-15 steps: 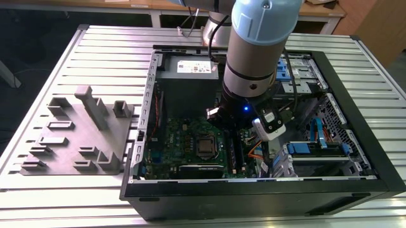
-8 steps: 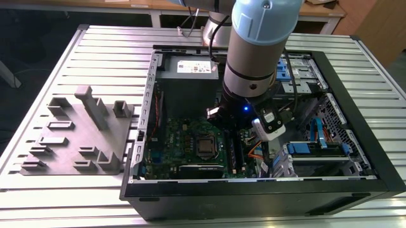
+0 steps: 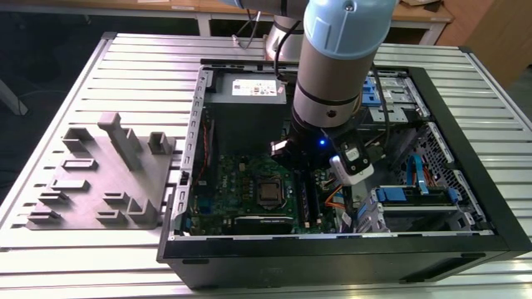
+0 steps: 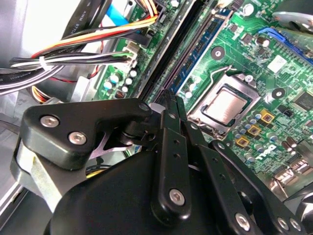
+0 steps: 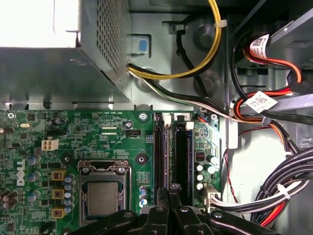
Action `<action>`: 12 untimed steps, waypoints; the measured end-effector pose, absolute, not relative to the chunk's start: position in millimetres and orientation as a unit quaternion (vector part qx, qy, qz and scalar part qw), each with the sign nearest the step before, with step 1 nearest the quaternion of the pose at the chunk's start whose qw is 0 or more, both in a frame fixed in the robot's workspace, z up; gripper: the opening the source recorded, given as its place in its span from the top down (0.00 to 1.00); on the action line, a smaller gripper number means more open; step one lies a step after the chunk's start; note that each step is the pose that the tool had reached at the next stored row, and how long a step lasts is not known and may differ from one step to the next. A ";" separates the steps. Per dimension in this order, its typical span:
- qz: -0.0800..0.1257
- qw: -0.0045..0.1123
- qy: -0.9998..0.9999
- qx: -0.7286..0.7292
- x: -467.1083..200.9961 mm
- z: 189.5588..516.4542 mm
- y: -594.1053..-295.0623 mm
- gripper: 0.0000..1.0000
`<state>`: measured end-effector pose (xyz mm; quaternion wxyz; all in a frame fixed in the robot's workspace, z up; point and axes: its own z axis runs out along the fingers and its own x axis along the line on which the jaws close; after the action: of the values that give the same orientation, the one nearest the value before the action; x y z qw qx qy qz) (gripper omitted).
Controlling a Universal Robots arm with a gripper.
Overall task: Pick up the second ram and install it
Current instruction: 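Insert the second ram into the second slot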
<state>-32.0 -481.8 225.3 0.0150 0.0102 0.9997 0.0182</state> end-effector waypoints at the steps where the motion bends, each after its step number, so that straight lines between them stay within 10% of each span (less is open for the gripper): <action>1: 0.018 0.015 1.000 0.010 -32.0 224.7 -481.8 0.92; 12: 0.018 0.015 1.000 0.013 -32.0 224.7 -481.8 0.92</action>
<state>-32.0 -481.8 224.7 0.0150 0.0128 0.9996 0.0181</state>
